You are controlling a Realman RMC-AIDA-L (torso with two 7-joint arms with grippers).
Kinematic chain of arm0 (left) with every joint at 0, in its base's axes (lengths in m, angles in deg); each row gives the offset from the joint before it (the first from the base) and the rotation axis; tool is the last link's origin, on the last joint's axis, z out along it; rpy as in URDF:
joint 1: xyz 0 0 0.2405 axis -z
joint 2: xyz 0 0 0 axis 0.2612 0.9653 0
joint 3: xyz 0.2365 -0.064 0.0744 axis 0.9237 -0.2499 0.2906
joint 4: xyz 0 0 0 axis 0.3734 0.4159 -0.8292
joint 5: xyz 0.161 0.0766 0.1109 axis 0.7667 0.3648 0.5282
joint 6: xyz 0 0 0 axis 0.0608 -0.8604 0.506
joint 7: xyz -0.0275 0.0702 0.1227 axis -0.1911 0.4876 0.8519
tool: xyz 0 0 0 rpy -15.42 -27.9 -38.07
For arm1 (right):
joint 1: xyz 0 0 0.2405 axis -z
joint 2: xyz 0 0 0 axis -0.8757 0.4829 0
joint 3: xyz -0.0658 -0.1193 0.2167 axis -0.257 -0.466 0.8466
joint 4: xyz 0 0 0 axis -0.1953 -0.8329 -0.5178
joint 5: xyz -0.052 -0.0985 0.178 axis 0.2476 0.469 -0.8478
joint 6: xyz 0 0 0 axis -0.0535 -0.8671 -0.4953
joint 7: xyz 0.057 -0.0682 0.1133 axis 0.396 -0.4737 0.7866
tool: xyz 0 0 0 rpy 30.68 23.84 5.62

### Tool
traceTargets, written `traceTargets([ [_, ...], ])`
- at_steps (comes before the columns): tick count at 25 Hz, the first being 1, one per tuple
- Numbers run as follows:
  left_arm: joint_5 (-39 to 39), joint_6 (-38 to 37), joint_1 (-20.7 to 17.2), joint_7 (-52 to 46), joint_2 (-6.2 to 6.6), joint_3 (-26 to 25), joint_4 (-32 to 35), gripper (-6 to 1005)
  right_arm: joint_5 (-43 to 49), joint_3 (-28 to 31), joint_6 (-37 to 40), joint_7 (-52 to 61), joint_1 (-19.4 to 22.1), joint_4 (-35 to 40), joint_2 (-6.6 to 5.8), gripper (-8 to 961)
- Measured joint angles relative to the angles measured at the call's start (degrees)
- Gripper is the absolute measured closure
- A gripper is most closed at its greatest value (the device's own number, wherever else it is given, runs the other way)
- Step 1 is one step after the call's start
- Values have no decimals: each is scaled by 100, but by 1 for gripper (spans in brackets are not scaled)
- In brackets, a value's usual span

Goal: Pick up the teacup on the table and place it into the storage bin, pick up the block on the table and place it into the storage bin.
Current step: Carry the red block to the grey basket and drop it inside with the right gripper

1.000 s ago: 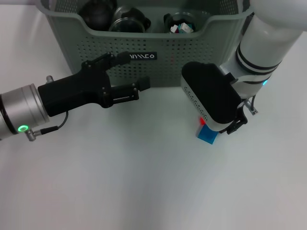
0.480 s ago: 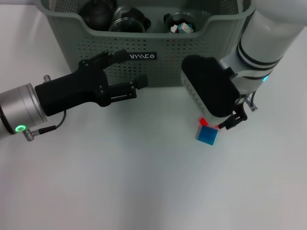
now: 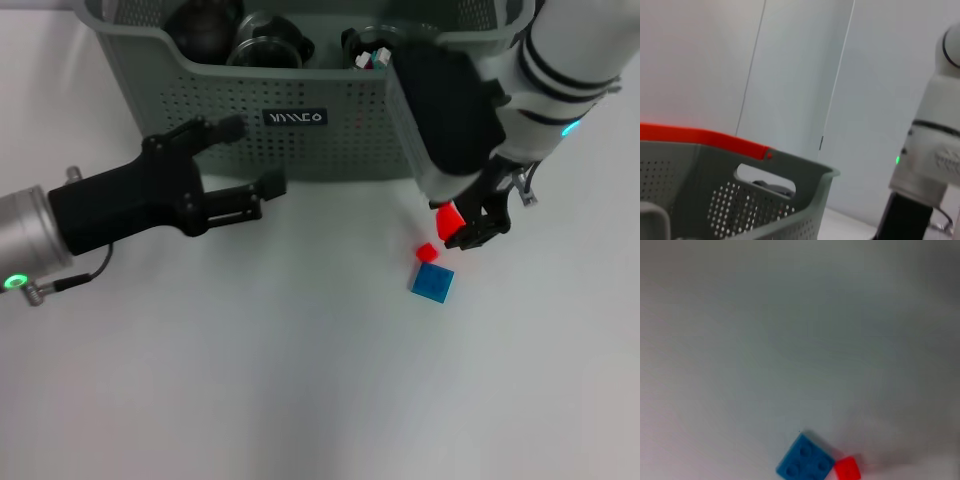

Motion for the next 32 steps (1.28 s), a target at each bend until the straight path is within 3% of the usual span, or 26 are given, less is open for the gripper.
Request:
traceTargets([
  [10, 602, -494, -439, -14, 26, -262, 548, 51, -973, 937, 222, 504, 113, 76, -16, 473],
  [25, 1282, -664, -446, 61, 22, -361, 721, 51, -2776, 3233, 1156, 703, 306, 928, -103, 473],
  [28, 1284, -686, -434, 61, 22, -349, 722, 51, -3176, 3535, 1150, 947, 289, 1157, -178, 474],
  [32, 1287, -774, -359, 61, 18, -336, 696, 51, -3200, 3722, 624, 1649, 173, 1287, -402, 474],
])
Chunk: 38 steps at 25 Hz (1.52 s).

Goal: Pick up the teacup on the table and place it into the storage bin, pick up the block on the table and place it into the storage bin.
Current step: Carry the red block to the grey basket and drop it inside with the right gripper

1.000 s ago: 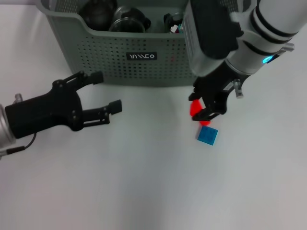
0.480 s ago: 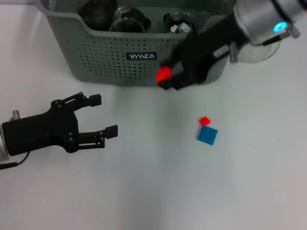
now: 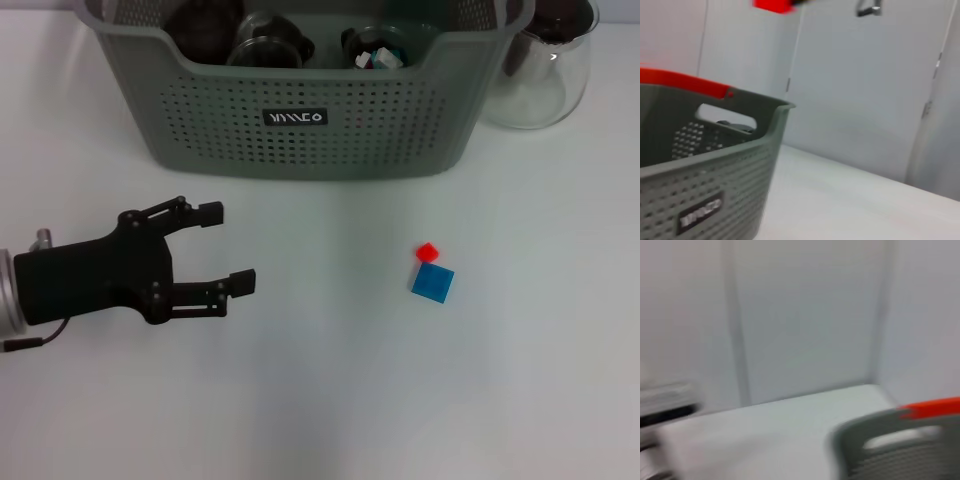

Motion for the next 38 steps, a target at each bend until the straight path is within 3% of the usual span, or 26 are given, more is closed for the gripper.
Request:
traceTargets([
  [4, 2, 2, 94, 0, -25, 276, -34, 51, 600, -22, -568, 695, -114, -60, -207, 473],
  [7, 2, 89, 180, 0, -29, 467, -109, 51, 1297, -31, -799, 1066, -235, -124, -259, 473],
  [18, 2, 377, 257, 6, -21, 701, -164, 51, 3385, -372, -1987, 1631, -947, -1361, -55, 473],
  [23, 2, 387, 256, 9, -10, 686, -167, 51, 3686, -646, -2583, 1705, -1206, -1993, 42, 473],
  [29, 2, 399, 259, 9, -5, 668, -167, 51, 3921, -844, -2798, 1758, -1285, -2110, 179, 473],
  [38, 2, 409, 263, 9, -5, 672, -167, 51, 3947, -929, -2804, 1787, -1277, -2080, 222, 394],
])
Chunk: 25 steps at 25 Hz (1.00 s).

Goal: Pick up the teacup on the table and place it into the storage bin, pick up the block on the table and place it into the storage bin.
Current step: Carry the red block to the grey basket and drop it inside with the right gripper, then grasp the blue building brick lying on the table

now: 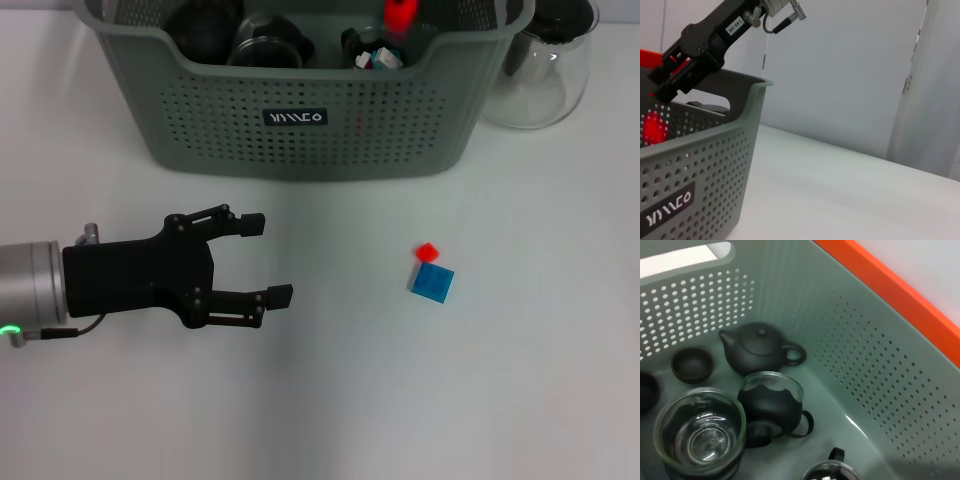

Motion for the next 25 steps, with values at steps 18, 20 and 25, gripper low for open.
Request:
traceTargets([
  [18, -14, -29, -40, -1, -9, -39, 0, 51, -1617, 40, 612, -282, 777, 2195, 68, 219],
  [20, -9, -44, -41, -3, -6, -43, 0, 51, -2258, 55, 906, -475, 1074, 2729, 62, 198],
  [25, -5, -48, -48, -6, -2, -44, 0, 51, -3650, 84, 1755, -715, 1872, 3595, -118, 147],
])
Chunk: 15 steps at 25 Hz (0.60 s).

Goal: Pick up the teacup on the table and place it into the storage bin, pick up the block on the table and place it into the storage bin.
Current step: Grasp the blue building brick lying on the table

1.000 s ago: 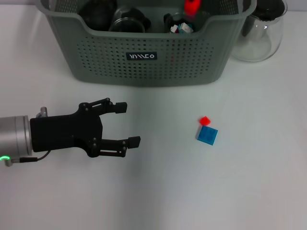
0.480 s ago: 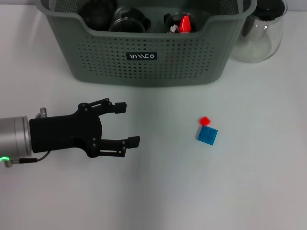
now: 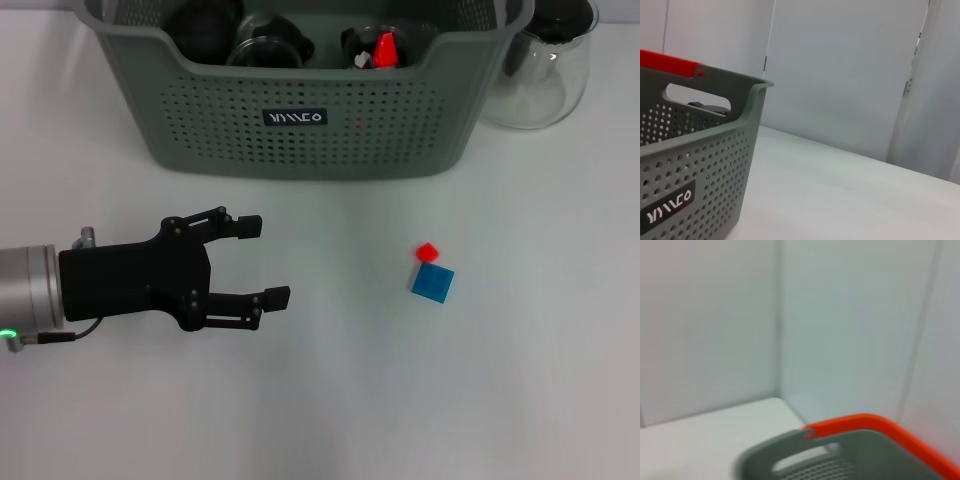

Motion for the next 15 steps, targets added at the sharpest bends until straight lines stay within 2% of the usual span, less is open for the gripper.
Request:
traceTargets([
  [4, 3, 1, -3, 1, 5, -1, 7, 51, -720, 79, 960, -322, 613, 352, -118, 102],
  [8, 12, 0, -5, -8, 13, 0, 40, 51, -871, 188, 1982, -597, 1018, 516, -148, 46],
  [12, 14, 9, -5, -8, 28, 0, 52, 51, -604, 227, 2857, -743, 1276, 508, -160, 5],
  [15, 14, 29, -5, -2, 39, 1, 52, 51, 37, 206, 3114, -668, 1349, 451, -102, 7],
])
